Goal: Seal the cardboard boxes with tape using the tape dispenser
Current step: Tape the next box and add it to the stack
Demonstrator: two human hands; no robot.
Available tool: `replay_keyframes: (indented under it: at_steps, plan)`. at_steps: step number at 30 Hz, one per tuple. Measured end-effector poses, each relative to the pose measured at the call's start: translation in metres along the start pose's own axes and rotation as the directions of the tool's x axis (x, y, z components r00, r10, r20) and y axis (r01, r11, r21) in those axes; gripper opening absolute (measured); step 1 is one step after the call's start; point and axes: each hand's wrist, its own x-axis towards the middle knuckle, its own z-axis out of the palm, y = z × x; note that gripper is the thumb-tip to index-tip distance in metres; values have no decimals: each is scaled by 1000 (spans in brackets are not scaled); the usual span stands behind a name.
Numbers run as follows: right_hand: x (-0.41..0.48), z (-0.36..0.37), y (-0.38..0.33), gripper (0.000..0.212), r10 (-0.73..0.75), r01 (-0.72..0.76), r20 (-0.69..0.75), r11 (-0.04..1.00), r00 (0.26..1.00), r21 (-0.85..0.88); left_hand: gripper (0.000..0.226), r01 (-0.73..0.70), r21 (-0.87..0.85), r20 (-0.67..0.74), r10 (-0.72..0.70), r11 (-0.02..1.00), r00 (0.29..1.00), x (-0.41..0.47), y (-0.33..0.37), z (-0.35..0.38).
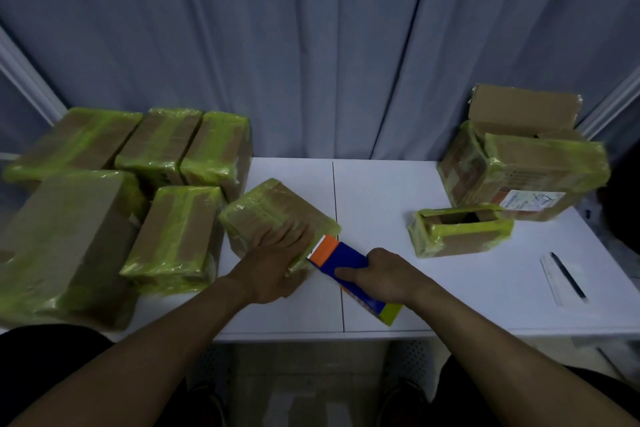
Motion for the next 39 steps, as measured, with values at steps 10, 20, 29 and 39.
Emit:
replay_keyframes:
  at_steps: [10, 20, 29, 39]
  plan:
    - [-18, 2, 13, 50, -53, 54, -46, 998, 998, 26, 103, 54, 75, 107, -62, 996, 992, 2, 5, -6]
    - [-44, -4, 51, 46, -34, 30, 58, 998, 998, 62, 117, 48, 134, 171, -71, 990, 983, 4, 7, -14]
    - [-20, 13, 51, 46, 26, -26, 153, 1000, 988, 1, 104, 196, -166, 86, -184, 966, 979, 15, 25, -27]
    - [14, 26, 31, 58, 73, -62, 143, 995, 987, -80, 67, 234, -176, -145, -260, 956, 955, 19, 37, -8]
